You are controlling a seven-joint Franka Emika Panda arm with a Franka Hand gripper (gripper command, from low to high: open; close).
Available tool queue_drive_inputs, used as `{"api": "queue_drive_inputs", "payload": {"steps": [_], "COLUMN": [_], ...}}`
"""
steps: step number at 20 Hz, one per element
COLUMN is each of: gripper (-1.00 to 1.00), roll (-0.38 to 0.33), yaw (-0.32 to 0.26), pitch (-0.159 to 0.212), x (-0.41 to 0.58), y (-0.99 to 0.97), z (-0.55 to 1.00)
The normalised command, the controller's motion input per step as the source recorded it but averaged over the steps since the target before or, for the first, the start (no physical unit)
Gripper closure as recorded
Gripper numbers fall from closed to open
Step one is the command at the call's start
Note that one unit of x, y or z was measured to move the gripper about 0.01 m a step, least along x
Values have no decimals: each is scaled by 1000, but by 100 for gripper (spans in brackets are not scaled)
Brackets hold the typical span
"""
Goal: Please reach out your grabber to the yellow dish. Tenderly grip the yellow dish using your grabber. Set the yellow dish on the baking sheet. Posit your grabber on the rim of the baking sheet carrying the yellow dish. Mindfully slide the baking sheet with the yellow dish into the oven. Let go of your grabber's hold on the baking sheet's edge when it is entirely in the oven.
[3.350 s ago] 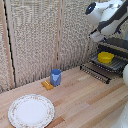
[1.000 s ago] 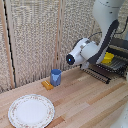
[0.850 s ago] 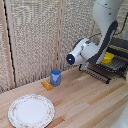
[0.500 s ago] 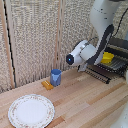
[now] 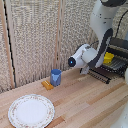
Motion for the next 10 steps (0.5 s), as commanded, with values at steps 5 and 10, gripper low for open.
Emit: {"api": "queue_drive_inputs", "payload": {"steps": [5, 10], "gripper": [100, 100], "roll": [5, 0], "yaw": [-162, -73], "pitch": [16, 3], "x": [0, 0], "y": [-239, -125], "z": [19, 2]}}
